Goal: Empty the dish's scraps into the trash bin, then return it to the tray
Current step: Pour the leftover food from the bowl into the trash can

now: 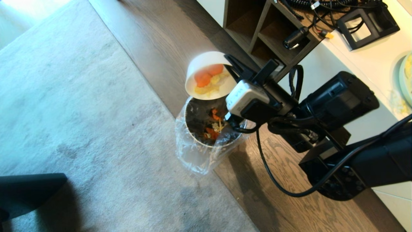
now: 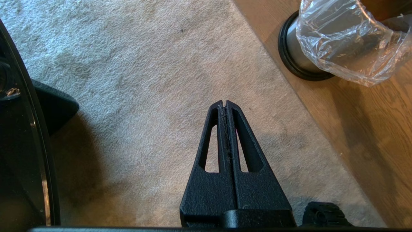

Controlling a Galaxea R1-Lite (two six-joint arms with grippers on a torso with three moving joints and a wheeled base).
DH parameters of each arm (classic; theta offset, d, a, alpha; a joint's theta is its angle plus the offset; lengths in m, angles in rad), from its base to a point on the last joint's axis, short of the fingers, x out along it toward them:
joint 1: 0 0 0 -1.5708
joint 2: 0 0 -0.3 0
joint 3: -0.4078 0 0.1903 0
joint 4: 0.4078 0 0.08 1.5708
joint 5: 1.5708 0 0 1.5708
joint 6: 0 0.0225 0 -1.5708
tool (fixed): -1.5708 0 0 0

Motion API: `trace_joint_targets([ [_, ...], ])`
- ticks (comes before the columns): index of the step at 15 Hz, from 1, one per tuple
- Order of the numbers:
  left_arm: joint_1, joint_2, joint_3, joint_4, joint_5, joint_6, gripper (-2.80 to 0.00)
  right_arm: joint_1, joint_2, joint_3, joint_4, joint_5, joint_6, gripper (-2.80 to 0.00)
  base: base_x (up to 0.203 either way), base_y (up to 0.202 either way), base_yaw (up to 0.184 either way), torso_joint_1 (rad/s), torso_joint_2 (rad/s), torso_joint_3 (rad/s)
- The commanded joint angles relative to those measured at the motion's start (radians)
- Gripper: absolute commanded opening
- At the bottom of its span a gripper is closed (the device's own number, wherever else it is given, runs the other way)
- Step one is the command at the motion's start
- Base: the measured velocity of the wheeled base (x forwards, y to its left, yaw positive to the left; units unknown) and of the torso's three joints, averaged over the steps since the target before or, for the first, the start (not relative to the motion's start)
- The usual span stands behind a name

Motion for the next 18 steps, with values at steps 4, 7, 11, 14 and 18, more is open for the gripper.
trace_joint_targets([
  [4, 0.000, 0.000, 0.000, 0.000, 0.000, -0.001, -2.80, -0.004, 0.020, -0.021, -0.046, 0.000, 0.090, -2.80, 0.000, 0.000, 0.000, 0.000, 0.00, 0.000],
  [7, 0.000, 0.000, 0.000, 0.000, 0.000, -0.001, -2.80, -0.020, 0.018, -0.020, -0.046, 0.000, 0.145, -2.80, 0.000, 0.000, 0.000, 0.000, 0.00, 0.000],
  [11, 0.000, 0.000, 0.000, 0.000, 0.001, -0.001, -2.80, -0.048, 0.010, -0.022, -0.046, 0.032, 0.274, -2.80, 0.000, 0.000, 0.000, 0.000, 0.00, 0.000],
  [14, 0.000, 0.000, 0.000, 0.000, 0.001, -0.001, -2.80, -0.072, 0.000, -0.022, -0.046, 0.116, 0.366, -2.80, 0.000, 0.000, 0.000, 0.000, 0.00, 0.000],
  [18, 0.000, 0.000, 0.000, 0.000, 0.000, -0.001, -2.80, -0.075, -0.013, -0.049, -0.046, 0.193, 0.502, -2.80, 0.000, 0.000, 0.000, 0.000, 0.00, 0.000],
])
